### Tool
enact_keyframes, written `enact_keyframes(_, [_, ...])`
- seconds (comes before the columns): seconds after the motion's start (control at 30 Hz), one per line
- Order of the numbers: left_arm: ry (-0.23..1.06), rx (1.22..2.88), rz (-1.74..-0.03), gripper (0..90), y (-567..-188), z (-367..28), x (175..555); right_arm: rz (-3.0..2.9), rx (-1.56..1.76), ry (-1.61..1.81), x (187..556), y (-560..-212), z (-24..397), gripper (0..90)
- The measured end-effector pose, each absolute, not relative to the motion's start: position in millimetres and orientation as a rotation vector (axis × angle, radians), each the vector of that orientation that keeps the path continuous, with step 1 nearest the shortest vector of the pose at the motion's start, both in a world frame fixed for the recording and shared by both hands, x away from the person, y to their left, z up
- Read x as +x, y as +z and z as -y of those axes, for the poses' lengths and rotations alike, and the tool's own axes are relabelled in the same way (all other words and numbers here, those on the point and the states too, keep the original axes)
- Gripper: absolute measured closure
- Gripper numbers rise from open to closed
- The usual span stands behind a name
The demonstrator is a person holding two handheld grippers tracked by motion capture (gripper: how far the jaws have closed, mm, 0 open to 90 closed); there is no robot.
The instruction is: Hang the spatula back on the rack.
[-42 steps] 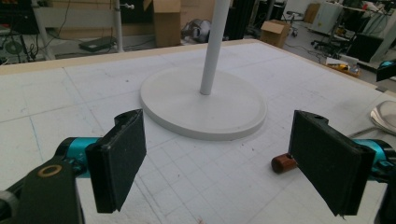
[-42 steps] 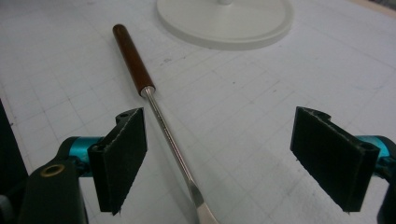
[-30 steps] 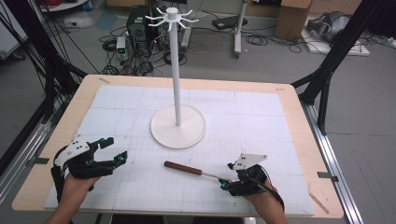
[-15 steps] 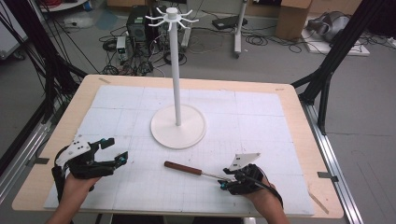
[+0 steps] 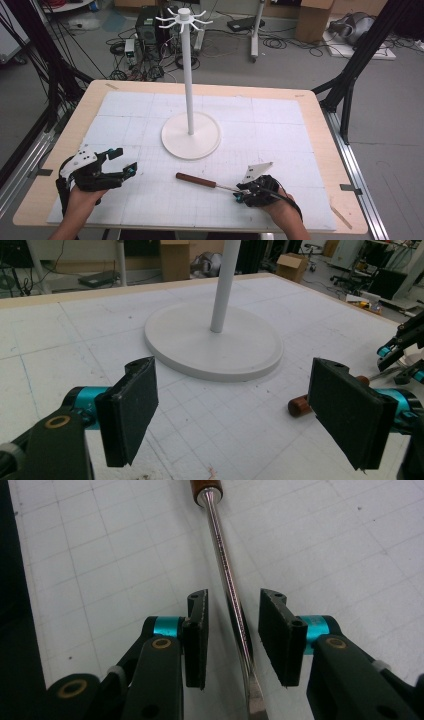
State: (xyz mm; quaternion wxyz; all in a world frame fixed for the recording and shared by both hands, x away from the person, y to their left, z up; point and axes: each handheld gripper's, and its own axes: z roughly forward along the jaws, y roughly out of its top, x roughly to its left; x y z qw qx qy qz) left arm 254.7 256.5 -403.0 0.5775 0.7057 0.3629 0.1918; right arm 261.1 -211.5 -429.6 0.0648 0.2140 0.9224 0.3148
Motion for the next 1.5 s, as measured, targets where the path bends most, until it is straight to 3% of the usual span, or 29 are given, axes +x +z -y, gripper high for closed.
enact_keyframes(0.43, [0.437,1.659,-0.853,21.0,-404.0,-254.9,255.9,-2.831,0.602,0.9,265.9,-427.1,207.9,78.4])
enact_keyframes(1.5, [0.431,1.668,-0.86,21.7,-405.8,-253.0,257.6,-2.878,0.574,0.796,268.8,-422.2,199.1,84.4])
